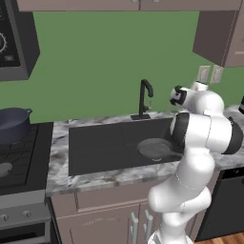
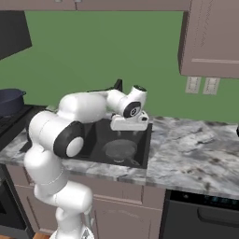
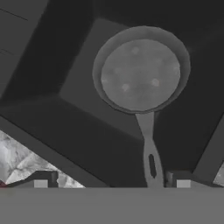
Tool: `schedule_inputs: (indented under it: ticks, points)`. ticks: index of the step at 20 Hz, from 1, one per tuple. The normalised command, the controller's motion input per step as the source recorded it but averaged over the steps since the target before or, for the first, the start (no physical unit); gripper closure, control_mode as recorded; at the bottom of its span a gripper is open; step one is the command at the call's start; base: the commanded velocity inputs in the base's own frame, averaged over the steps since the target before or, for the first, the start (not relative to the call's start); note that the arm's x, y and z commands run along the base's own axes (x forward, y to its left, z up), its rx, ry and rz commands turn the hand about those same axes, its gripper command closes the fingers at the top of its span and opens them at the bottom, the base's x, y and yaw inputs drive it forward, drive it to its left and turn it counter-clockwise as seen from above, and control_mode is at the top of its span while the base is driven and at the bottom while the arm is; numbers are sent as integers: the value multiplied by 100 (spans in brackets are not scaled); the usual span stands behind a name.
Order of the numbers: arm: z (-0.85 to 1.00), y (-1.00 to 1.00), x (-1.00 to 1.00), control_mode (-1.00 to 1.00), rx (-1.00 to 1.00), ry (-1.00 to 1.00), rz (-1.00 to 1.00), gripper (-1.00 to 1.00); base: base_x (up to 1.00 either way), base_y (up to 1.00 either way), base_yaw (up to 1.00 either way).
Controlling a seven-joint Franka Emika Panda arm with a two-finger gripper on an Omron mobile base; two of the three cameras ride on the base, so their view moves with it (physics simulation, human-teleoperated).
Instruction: Move the pot and pan from the stove into the sink.
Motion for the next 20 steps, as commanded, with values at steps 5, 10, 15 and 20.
schedule_inputs:
  ticks: [5, 10, 15, 20]
  points:
    - [71, 13, -58, -100, 8, -11, 0, -100, 0, 0, 0]
    - [63, 18, -76, -100, 2, -7, 0, -100, 0, 0, 0]
    - [46, 26, -92, -100, 0, -6, 2, -100, 0, 0, 0]
    - [24, 31, -93, -100, 0, -8, 4, -100, 0, 0, 0]
